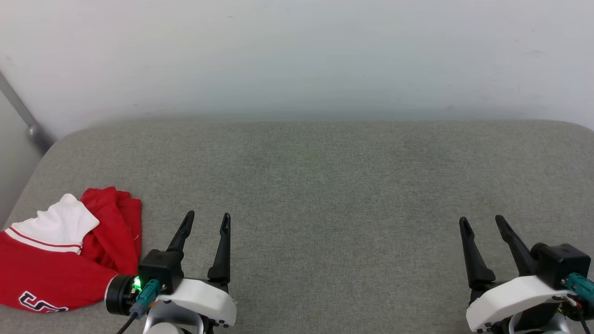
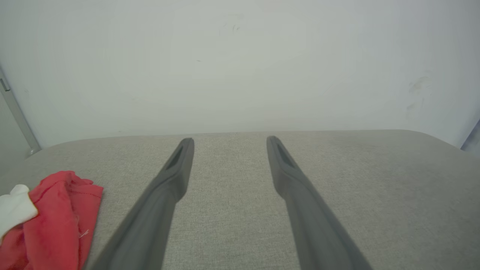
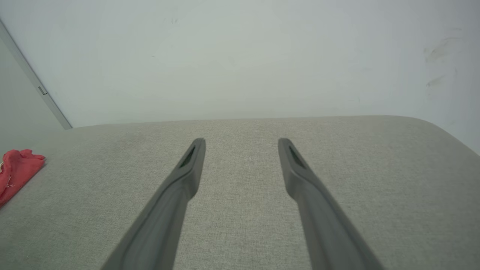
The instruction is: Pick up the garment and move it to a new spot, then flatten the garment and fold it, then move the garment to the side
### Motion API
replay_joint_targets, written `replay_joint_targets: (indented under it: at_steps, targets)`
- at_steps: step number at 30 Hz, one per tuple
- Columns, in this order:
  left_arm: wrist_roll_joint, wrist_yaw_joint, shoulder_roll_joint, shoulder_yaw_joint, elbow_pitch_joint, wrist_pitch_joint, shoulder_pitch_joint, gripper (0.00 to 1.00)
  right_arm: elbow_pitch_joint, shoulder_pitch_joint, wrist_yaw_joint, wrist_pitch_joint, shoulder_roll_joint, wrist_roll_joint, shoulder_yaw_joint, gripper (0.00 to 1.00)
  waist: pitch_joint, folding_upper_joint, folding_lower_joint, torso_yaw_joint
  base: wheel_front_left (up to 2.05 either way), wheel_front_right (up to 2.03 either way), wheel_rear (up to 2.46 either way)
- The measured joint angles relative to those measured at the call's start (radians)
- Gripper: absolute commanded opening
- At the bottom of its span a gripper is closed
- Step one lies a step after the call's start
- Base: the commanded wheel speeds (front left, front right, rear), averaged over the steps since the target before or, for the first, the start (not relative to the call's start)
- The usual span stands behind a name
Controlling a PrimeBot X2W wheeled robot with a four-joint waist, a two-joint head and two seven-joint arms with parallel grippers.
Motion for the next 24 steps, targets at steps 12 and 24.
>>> replay_joint_targets:
  at_steps: [12, 24]
  targets:
    - [0.055, -0.028, -0.028, 0.029, 0.031, -0.022, 0.002, 1.00, 0.001, 0.000, 0.000, -0.017, 0.000, -0.060, 0.004, 1.00, -0.002, 0.0000, 0.0000, 0.004, 0.00, 0.00, 0.00]
    - [0.103, -0.054, -0.052, 0.058, 0.052, -0.039, 0.003, 1.00, 0.000, -0.001, 0.000, -0.028, 0.000, -0.119, 0.004, 1.00, -0.006, 0.0000, 0.0000, 0.003, 0.00, 0.00, 0.00]
